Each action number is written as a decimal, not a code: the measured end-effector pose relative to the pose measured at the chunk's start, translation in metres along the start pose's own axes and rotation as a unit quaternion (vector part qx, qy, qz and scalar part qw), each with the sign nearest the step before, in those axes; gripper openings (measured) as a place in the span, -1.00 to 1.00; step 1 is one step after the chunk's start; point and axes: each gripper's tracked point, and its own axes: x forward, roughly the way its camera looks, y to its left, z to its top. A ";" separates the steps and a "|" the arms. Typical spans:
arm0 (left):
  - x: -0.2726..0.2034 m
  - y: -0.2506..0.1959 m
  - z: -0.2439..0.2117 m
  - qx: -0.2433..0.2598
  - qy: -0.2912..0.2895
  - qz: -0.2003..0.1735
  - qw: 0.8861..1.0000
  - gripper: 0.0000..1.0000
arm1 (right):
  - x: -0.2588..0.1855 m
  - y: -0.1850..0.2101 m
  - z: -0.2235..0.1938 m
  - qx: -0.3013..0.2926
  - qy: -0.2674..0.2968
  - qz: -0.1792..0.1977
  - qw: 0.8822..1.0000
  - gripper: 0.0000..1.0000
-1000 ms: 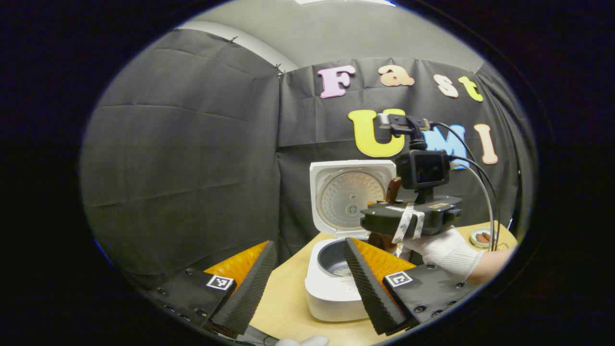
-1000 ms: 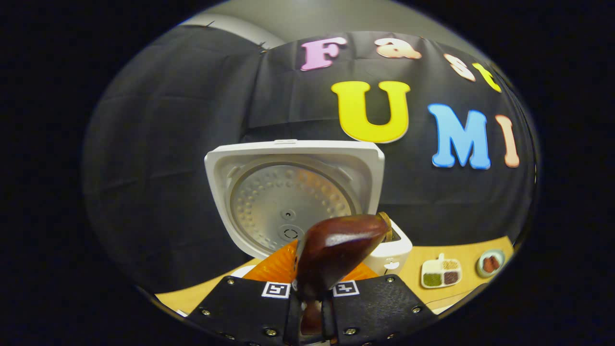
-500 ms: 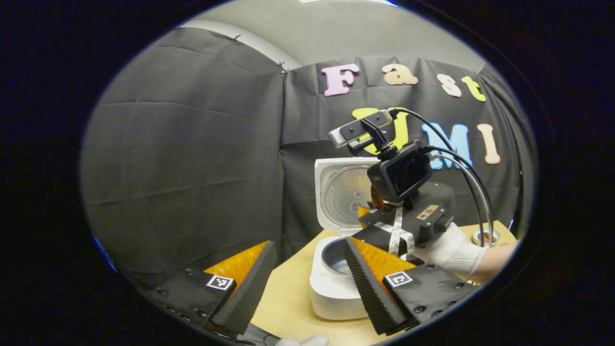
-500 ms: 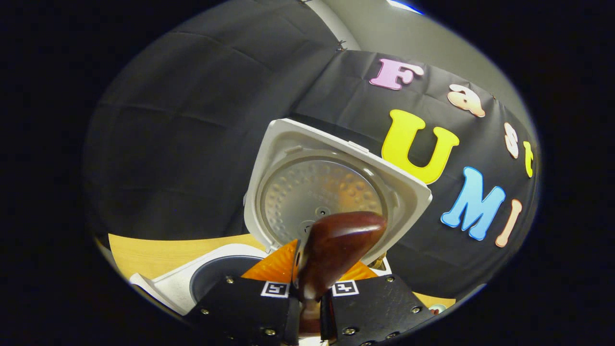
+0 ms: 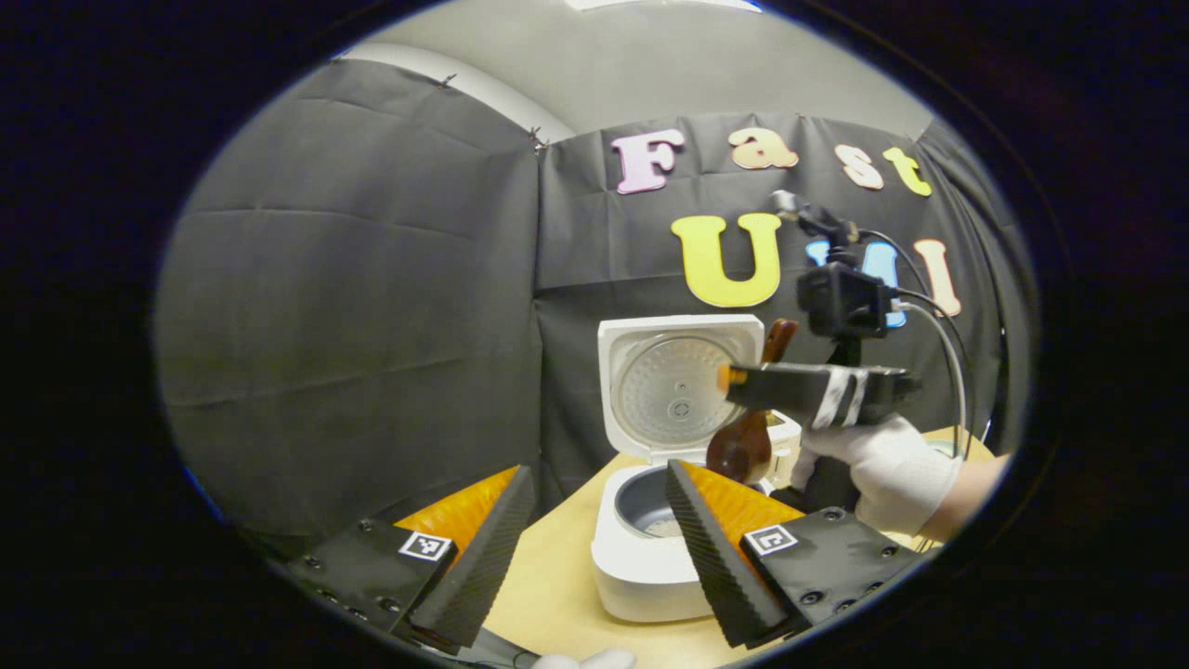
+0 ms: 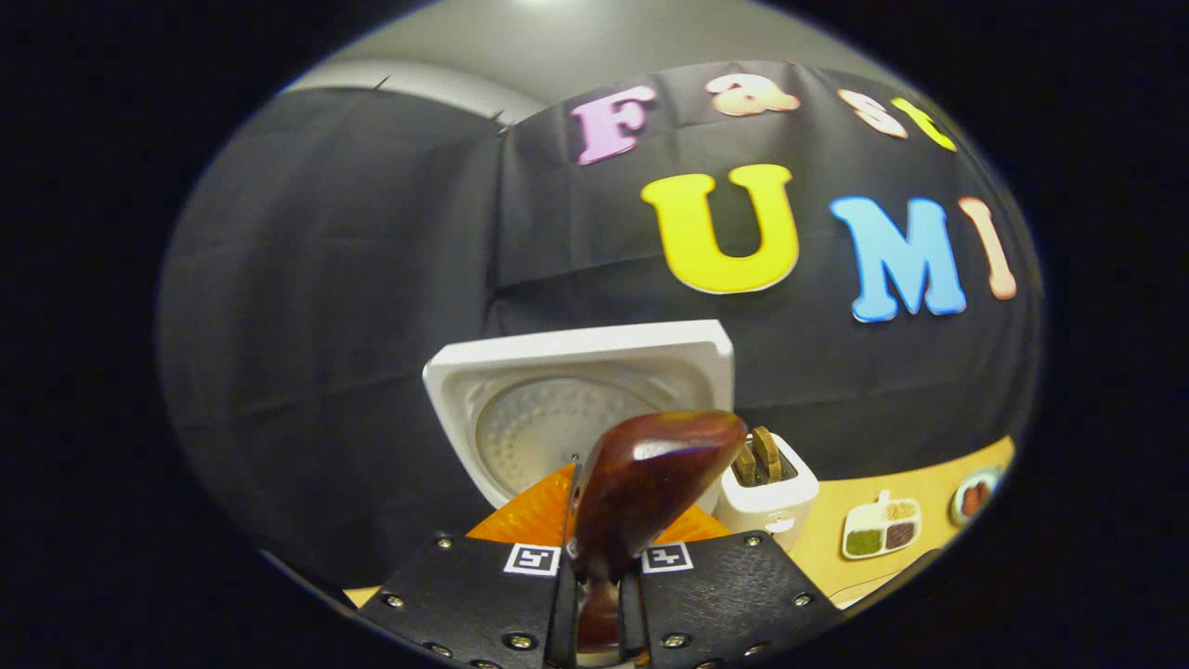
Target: Close the left gripper, press the button to open the rice cooker; take a wooden spoon from the chopstick holder with the right hand, scoop a spoonful of rice and pour it into the rice cooker, then put the wooden spoon back into the chopstick holder.
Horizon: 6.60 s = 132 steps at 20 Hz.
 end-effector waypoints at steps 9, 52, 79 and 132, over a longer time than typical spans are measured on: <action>-0.009 -0.068 0.018 0.003 -0.016 -0.064 0.998 0.97 | -0.089 -0.162 0.073 0.100 -0.086 -0.125 0.983 -0.66; -0.034 -0.227 0.022 0.044 -0.006 -0.139 0.989 1.00 | -0.333 -0.492 -0.127 0.069 0.040 -0.398 0.914 0.99; 0.120 -0.151 0.228 0.016 -0.060 -0.085 0.994 0.97 | -0.388 -0.220 0.120 -0.101 -0.002 -0.287 0.953 0.98; 0.128 -0.119 -0.108 0.011 0.414 -0.079 0.907 0.97 | -0.369 -0.207 0.040 -0.042 0.113 -0.225 0.967 0.99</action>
